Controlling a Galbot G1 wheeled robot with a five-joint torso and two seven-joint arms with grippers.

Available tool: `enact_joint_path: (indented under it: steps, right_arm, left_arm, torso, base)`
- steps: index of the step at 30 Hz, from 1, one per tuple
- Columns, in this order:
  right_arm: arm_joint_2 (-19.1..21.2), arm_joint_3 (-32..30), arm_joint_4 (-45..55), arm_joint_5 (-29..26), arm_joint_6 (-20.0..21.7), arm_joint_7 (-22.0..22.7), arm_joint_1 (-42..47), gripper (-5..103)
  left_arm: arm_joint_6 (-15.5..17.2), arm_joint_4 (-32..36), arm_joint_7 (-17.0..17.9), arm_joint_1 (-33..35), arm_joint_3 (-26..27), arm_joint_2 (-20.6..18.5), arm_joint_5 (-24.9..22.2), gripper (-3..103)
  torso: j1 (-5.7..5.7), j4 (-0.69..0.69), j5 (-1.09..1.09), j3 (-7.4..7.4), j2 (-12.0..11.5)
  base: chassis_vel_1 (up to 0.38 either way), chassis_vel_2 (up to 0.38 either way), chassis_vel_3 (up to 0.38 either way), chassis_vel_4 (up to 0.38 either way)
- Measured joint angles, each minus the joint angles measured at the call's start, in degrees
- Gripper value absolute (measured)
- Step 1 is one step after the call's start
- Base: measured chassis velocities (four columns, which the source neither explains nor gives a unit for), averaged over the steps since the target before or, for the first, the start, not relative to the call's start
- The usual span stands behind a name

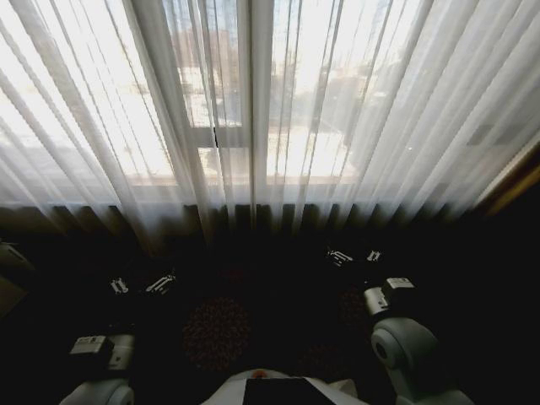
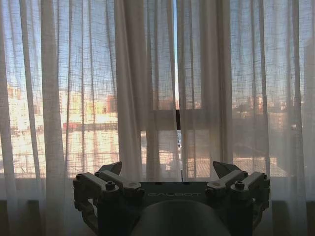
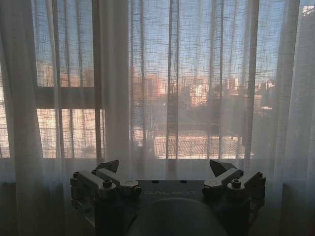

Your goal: Open the curtains by pulling them apart, changing their state from closed to fully open.

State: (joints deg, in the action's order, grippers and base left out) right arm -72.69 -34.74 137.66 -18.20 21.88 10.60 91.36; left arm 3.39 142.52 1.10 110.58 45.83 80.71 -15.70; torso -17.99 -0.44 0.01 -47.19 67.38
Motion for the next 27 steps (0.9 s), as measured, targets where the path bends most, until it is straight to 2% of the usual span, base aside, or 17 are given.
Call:
enact_joint_path:
  steps: [15, 19, 27]
  right_arm:
    - [0.30, -0.32, -0.70, 1.37, -0.39, -0.15, 0.15, 100]
    - [0.09, -0.22, -0.84, 2.24, -0.67, -0.26, 0.38, 100]
    - [-0.09, 0.06, -0.88, 2.46, -1.41, -0.40, 0.45, 100]
  left_arm:
    - [-0.59, -0.07, -0.25, 0.24, -0.38, 0.46, 0.54, 100]
    - [-1.48, -0.01, -0.32, 0.62, -0.32, 0.64, 1.16, 100]
    - [-3.28, 0.19, -1.62, 2.21, -0.37, 1.81, 2.32, 100]
  torso:
    - [0.00, -0.01, 0.00, 0.00, 0.00]
    - [0.01, 0.00, 0.00, 0.01, 0.00]
    - [0.01, 0.00, 0.00, 0.00, 0.00]
  base:
    - [0.007, 0.016, -0.007, -0.014]
    - [0.068, 0.176, -0.054, -0.170]
    - [0.109, 0.357, -0.089, -0.370]
